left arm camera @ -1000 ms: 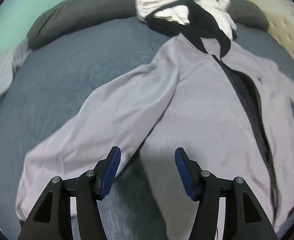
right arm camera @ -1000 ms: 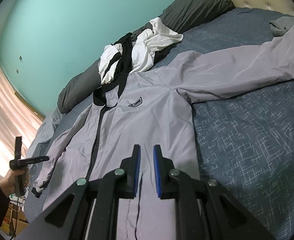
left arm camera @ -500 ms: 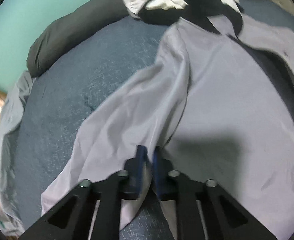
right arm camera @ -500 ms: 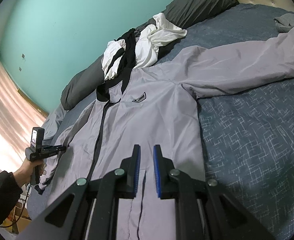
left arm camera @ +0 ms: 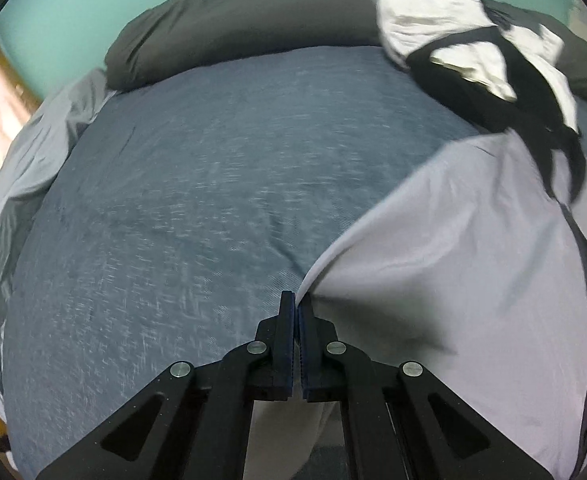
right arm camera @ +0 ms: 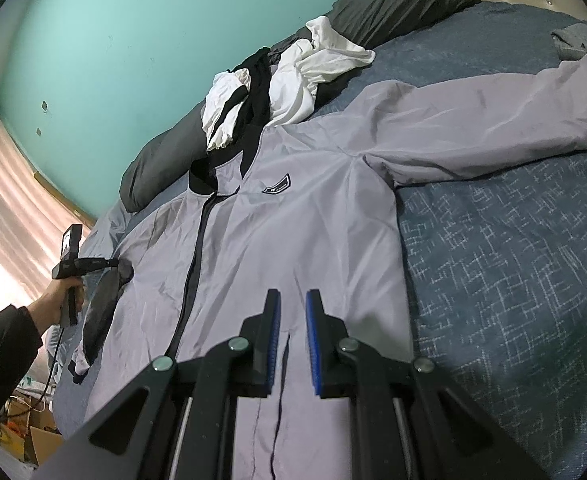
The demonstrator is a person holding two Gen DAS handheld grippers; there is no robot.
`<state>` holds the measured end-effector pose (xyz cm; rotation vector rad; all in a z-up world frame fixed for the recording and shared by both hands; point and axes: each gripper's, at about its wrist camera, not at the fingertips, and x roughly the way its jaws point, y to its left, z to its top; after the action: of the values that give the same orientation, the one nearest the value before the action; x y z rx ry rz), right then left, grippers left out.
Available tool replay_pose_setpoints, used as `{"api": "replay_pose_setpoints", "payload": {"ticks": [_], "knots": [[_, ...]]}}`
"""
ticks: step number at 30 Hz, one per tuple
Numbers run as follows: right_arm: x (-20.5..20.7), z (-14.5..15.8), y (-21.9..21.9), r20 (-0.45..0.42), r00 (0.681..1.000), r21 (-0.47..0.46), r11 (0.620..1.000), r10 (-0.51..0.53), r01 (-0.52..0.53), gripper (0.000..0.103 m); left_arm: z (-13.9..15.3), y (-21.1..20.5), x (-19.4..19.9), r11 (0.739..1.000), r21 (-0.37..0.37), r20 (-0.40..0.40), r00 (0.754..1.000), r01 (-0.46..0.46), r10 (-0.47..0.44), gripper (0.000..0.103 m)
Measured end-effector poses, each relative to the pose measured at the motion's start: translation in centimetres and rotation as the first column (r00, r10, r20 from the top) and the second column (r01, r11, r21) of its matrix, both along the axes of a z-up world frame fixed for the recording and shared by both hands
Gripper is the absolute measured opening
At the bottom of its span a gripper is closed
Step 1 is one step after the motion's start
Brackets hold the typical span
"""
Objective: Fold clothes
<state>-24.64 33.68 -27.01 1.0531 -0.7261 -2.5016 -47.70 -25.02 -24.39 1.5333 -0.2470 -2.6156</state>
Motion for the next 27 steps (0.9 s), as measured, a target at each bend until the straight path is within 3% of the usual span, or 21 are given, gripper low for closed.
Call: {"api": "replay_pose_setpoints", "payload": {"ticks": [7,11,12,17,27], "knots": [[-0.1,-0.1,-0.3,0.004,1.000,0.017,1.000,0.011,-0.011,0.012,-2.0,-1.0,-2.4,1.000,0.007,0.068,0.997,-0.022,0.022,0.009],[-0.1,-0.2,-0.4,0.007,1.000,0.021,1.000,0.012,-0.012,0.012,-0.2,-1.7,-1.4,0.998,0.052,0.032,0.999,-0.026,0.025,0.029],[0.0,-0.2,-0.4,0.004,1.000,0.020,1.000,0.010,-0.010,0.012,0.4,-2.0,-0.8,0.998,0.054,0.022,0.999,-0.028,0.027,0.038],[0.4,0.5,-0.3,-0.027,1.000,0.031,1.000,-0.002,0.003,0.012,3.1,-3.2,4.5,0.998,0.064,-0.014,1.000,0.021,-0.020,0.055],[1.0,1.4,-0.4,-0.062,0.998,0.024,0.999,-0.020,0.021,0.012,3.5,-7.2,16.0,1.000,0.009,-0.027,1.000,0.003,-0.003,0.055]]}}
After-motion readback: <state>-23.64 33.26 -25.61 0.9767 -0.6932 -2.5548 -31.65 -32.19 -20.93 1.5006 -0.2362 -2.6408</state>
